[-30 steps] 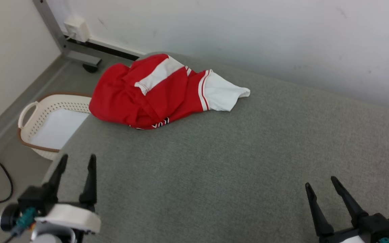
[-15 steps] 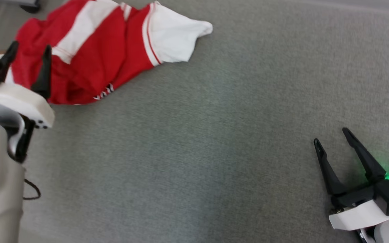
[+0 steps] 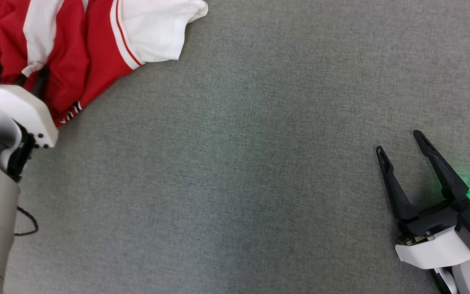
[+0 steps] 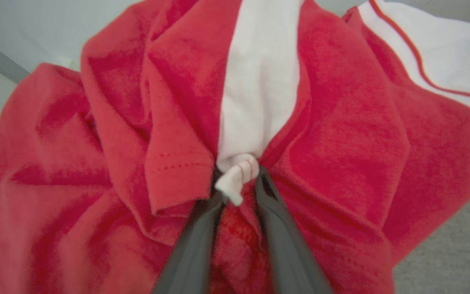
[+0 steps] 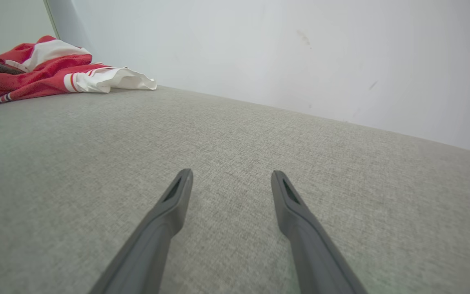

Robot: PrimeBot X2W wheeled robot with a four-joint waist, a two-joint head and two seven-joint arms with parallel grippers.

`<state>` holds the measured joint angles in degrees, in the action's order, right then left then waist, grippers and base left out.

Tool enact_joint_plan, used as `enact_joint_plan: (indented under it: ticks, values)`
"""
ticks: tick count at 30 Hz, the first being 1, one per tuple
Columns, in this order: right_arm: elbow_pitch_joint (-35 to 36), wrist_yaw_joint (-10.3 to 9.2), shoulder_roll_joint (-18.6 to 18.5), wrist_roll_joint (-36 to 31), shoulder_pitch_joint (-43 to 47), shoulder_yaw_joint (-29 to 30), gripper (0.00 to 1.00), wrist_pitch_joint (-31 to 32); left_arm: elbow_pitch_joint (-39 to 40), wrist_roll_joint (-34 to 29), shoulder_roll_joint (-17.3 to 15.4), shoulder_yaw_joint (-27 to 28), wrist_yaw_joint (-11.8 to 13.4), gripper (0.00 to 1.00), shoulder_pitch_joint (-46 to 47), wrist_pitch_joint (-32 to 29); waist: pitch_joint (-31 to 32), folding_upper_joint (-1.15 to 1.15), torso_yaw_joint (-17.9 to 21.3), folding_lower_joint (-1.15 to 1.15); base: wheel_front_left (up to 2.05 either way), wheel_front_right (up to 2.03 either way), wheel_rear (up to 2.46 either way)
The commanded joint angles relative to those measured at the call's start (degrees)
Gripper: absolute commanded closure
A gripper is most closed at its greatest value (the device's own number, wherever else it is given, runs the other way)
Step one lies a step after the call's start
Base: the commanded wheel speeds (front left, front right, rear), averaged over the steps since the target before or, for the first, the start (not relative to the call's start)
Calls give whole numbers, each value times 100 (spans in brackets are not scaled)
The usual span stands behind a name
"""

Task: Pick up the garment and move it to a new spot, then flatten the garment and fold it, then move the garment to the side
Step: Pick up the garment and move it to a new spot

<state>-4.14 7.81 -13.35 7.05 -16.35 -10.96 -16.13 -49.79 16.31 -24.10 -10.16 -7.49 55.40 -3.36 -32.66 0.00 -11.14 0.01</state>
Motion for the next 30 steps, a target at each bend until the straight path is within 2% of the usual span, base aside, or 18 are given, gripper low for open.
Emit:
enact_joint_plan:
  ticks: [1, 9, 15, 22, 30]
  values:
    - [-687, -58, -247, -34, 468, 167, 0, 176, -133, 78, -146, -24, 11, 100, 115, 96, 73, 0, 29, -1, 0, 0, 0]
    - [-638, -40, 143, 127, 554, 24, 0, 134, -178, 96, -442, 97, 97, 100, 522, 641, 743, 0, 67, -1, 0, 0, 0]
    - [-671, -38, 369, 217, 557, -101, 0, 101, 146, 18, -618, 46, 81, 100, 745, 652, 1300, 0, 159, -1, 0, 0, 0]
    - [-799, -39, 645, 380, 924, -118, 0, 100, 1193, 275, -593, -223, 14, 100, 801, 156, 2157, 0, 442, -1, 0, 0, 0]
    - [-787, -39, 859, 489, 1309, -37, 0, 100, 2951, 937, -374, -449, 3, 100, 106, -720, 2800, 0, 969, -1, 0, 0, 0]
